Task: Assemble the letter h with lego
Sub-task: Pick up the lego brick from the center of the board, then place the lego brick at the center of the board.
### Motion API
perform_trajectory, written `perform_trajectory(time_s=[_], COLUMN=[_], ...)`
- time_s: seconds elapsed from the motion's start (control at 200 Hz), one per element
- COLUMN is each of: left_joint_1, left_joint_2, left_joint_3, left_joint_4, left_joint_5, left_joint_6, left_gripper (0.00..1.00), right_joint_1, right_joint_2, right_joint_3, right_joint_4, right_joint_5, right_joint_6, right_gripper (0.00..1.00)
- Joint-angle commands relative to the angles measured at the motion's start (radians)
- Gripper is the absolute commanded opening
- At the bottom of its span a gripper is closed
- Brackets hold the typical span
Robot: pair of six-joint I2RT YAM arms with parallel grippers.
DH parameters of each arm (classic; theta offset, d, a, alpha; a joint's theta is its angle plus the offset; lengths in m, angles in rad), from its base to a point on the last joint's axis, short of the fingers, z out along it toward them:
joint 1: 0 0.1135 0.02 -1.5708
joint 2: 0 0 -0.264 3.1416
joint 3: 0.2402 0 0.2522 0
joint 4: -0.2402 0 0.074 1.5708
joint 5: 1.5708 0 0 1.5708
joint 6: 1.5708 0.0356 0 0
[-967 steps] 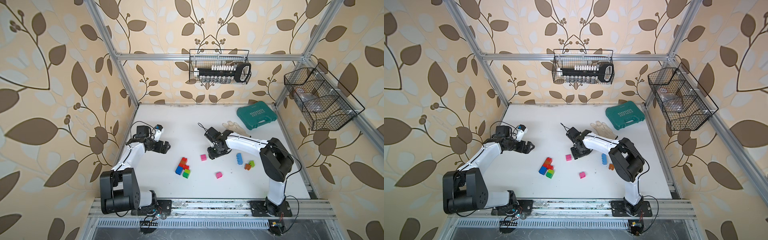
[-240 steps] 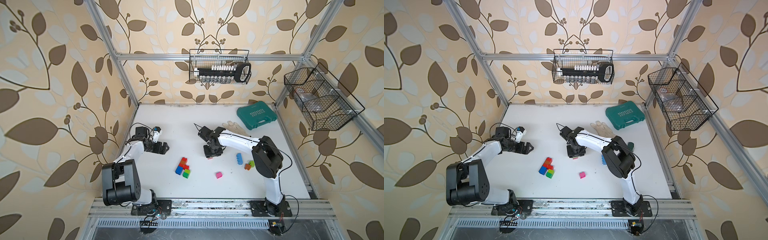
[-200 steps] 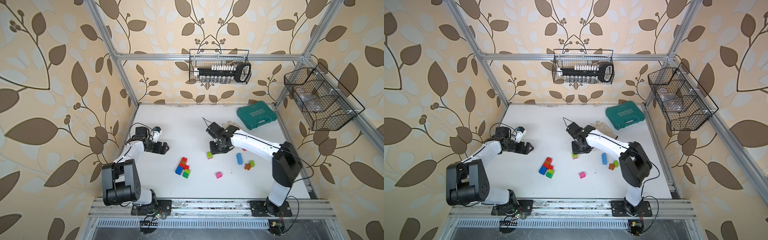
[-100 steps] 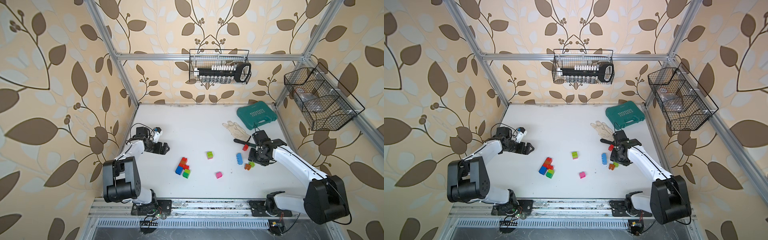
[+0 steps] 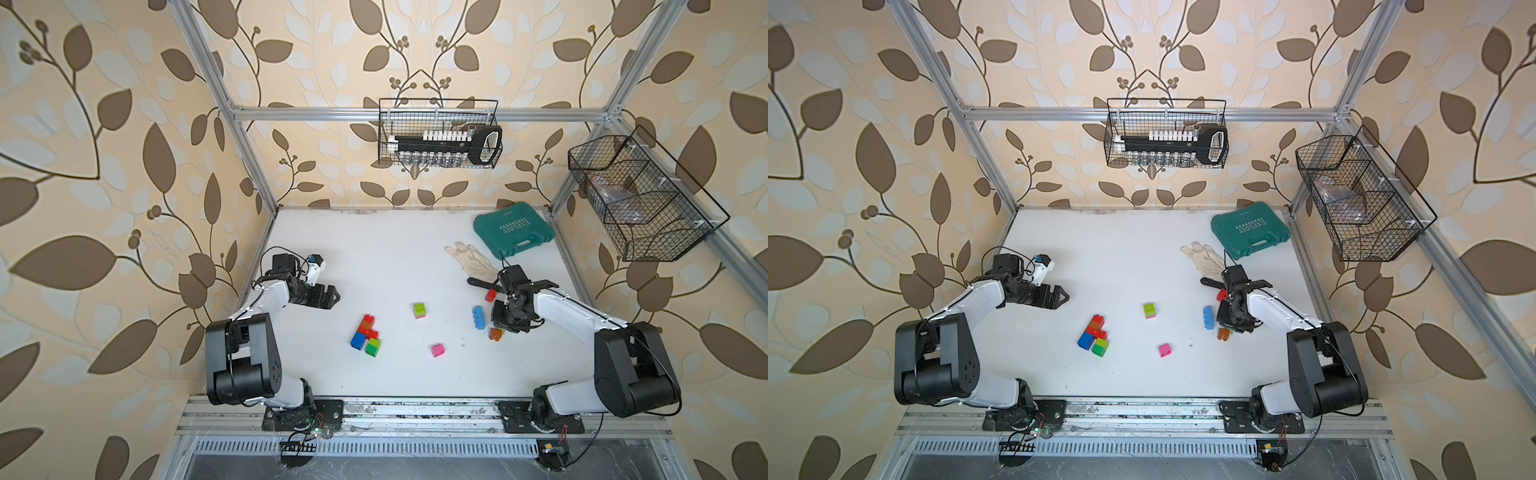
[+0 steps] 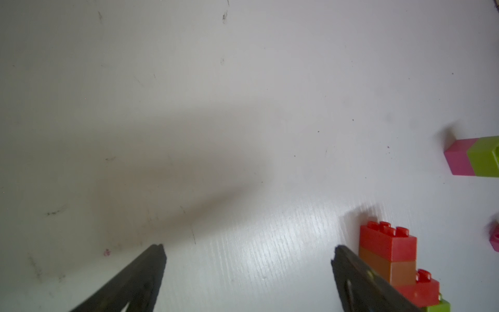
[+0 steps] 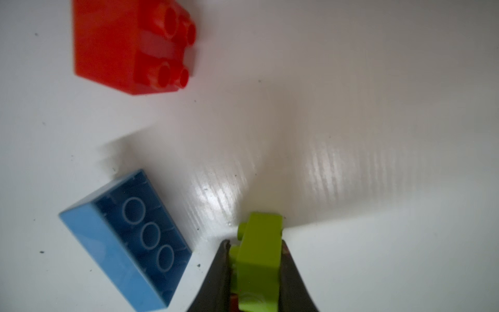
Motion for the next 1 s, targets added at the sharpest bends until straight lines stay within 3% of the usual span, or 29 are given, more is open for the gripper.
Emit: perform_trajectory(time_s=[0.0,0.27,0.48,0.7,0.995], left_joint_1=[0.008,0.008,0.008,0.009,0.008], left_joint_2=[-0.01,-0.006,-0.003,-0.008,-0.006], left_joint_3=[0.024,0.025,0.026,0.023,0.024], left_joint_4=[-0.01,-0.013,-0.012,-0.016,-0.015], left_joint_5=[0.028,0.028,0.029,0.033,0.031], left_joint_6=[0.001,0.002,0.003,0.006,0.005], left_gripper=[0.99,0.99,0.99,0.99,0.99], right_joint_1=[-0.003,0.073,0.373,0.543,0.59], right_joint_2=[-0.032,-0.136,0.043,0.232,0.376], right_joint_3=[0.011,0.083,0.271,0.292,0.204], right_joint_4=[-0.001,-0.019,-0.012,0.341,0.546], right_joint_5=[0.02,-0.088,-0.152,-0.394,-0.436], right_joint_6=[-0.011,0.017,0.055,0.178,0.244], right_gripper=[0.18,0.18,0.2,0.2,0.2])
